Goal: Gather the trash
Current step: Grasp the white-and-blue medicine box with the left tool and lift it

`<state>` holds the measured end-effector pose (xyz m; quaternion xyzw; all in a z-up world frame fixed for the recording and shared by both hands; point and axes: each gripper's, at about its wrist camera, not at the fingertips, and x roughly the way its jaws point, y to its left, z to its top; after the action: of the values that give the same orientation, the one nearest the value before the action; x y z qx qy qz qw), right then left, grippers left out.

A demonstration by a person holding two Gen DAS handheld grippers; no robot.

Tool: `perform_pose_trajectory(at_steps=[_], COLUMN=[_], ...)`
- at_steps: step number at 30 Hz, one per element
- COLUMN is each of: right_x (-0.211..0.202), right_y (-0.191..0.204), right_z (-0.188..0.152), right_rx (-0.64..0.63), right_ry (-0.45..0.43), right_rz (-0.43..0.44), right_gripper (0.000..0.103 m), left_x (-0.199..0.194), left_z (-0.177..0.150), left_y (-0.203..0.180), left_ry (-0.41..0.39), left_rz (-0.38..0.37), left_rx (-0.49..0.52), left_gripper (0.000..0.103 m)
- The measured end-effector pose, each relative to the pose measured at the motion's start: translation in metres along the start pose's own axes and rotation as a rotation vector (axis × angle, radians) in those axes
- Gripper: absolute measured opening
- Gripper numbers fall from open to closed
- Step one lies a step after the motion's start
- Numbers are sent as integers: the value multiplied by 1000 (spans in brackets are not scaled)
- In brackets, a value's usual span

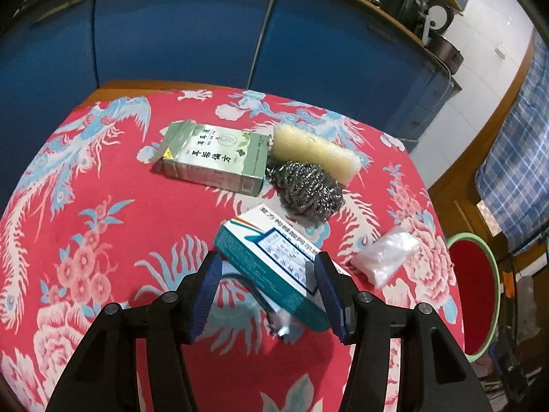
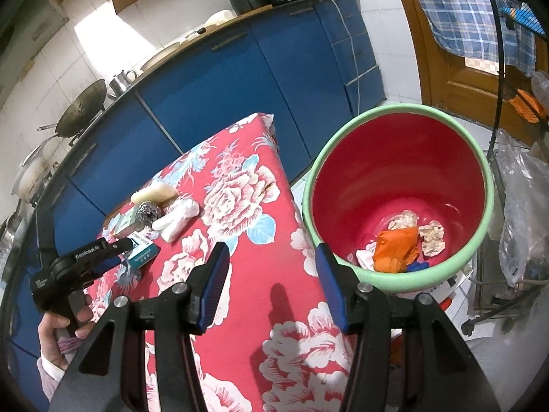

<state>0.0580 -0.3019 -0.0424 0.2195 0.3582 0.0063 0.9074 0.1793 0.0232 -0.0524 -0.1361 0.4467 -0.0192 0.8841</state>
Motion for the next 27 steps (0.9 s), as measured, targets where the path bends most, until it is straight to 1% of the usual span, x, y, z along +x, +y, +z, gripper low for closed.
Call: perform_pose_trajectory(at_steps=[5, 13, 18, 22, 27], right_x=[3, 9, 11, 12, 12], right_y=[2, 3, 4, 4, 3], right_z=[0, 0, -1, -1, 0], right_rx=[-11, -12, -14, -14, -14], right_ry=[5, 17, 25, 28, 29], right_rz=[-6, -9, -8, -9, -12], right_gripper=[55, 55, 55, 55, 55], left_x=[4, 14, 20, 25, 30], left_z=[2, 8, 11, 11, 10], left_y=[0, 4, 2, -7, -24], left_ry=[-3, 18, 37, 50, 80], left_rz=[-3, -22, -55, -72, -93], left_rx=[10, -16, -28, -12, 34], left_gripper=[58, 58, 58, 58, 59])
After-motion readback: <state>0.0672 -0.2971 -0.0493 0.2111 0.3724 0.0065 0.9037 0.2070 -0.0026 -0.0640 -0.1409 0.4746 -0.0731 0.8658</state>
